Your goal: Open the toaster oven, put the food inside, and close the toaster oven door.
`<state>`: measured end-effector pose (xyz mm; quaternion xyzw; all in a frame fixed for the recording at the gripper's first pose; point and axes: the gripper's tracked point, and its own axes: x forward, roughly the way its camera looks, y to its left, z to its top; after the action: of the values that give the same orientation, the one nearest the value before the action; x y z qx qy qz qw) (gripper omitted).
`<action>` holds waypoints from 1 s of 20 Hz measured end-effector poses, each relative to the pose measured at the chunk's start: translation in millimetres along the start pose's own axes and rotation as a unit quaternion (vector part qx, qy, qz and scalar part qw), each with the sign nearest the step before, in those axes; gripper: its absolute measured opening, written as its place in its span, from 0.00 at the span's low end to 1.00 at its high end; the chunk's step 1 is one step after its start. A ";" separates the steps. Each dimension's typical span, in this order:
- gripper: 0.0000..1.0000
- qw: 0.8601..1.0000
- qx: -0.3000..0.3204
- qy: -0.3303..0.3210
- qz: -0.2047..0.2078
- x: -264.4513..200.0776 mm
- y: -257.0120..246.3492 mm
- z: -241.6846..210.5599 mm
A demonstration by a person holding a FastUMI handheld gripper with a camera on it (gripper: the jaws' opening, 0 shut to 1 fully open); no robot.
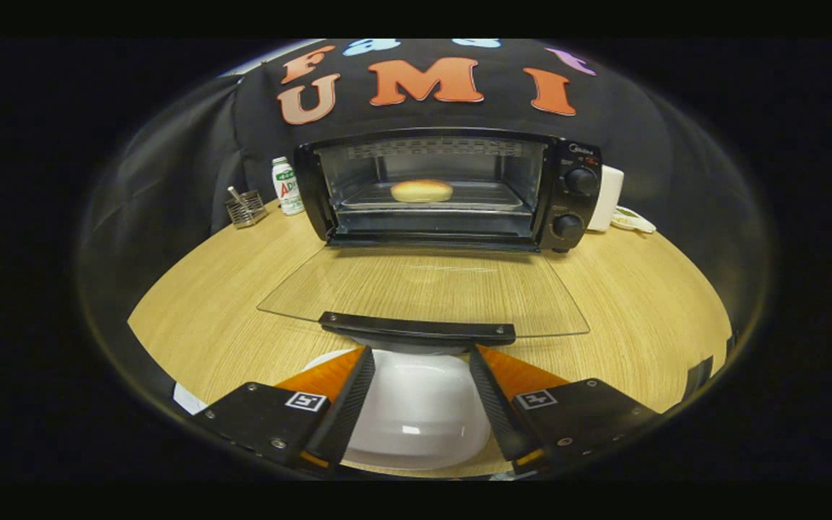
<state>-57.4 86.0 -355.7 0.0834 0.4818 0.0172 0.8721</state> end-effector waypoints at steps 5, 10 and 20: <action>0.80 1.000 0.023 0.009 0.000 -0.4 0.4 9.2; 0.80 0.999 0.036 -0.002 0.005 -6.1 0.3 18.2; 0.80 0.996 0.002 -0.088 -0.007 -33.6 0.3 79.3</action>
<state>-8.4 72.3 -286.1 0.0828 0.4039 0.0028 0.9110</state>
